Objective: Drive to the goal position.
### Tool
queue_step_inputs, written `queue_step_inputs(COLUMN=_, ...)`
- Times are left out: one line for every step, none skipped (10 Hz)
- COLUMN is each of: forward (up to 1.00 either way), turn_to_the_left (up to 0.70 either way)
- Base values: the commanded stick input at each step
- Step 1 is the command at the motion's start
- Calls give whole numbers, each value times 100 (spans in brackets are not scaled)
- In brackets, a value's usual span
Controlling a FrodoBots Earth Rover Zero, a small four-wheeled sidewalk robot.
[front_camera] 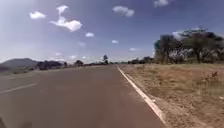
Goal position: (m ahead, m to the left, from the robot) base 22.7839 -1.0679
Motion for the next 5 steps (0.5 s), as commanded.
queue_step_inputs(forward=85, turn_to_the_left=1)
queue_step_inputs(forward=85, turn_to_the_left=1)
queue_step_inputs(forward=85, turn_to_the_left=1)
queue_step_inputs(forward=85, turn_to_the_left=1)
queue_step_inputs(forward=85, turn_to_the_left=1)
